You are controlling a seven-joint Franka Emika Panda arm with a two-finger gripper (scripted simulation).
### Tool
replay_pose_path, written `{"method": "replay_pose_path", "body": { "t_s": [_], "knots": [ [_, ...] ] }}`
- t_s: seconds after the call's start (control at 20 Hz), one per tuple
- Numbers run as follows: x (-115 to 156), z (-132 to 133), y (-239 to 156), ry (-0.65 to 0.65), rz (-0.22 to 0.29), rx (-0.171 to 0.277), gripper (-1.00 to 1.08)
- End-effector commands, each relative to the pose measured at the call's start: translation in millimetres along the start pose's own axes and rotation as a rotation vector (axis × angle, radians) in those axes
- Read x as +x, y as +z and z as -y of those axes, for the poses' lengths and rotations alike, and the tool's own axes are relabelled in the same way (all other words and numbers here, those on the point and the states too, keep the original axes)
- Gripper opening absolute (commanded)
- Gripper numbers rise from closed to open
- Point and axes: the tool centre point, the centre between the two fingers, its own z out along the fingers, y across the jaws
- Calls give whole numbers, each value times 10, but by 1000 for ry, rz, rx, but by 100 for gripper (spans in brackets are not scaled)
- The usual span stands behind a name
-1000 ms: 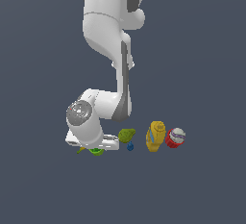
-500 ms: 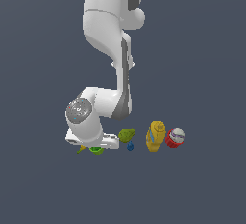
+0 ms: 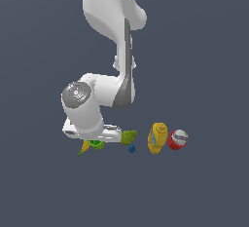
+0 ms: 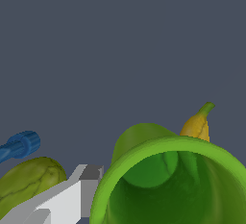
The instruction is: Pick up a designated object from a clutter of objects.
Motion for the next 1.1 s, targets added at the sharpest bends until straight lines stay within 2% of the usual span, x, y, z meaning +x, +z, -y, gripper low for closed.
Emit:
{"method": "replay_pose_path", "body": {
  "t_s": [0.0, 0.7, 1.05],
  "knots": [
    [-56, 6, -225, 0, -3, 0, -100],
    [-477, 44, -1753, 0, -3, 0, -100],
    [-619, 55, -2342, 0, -3, 0, -100]
  ]
}}
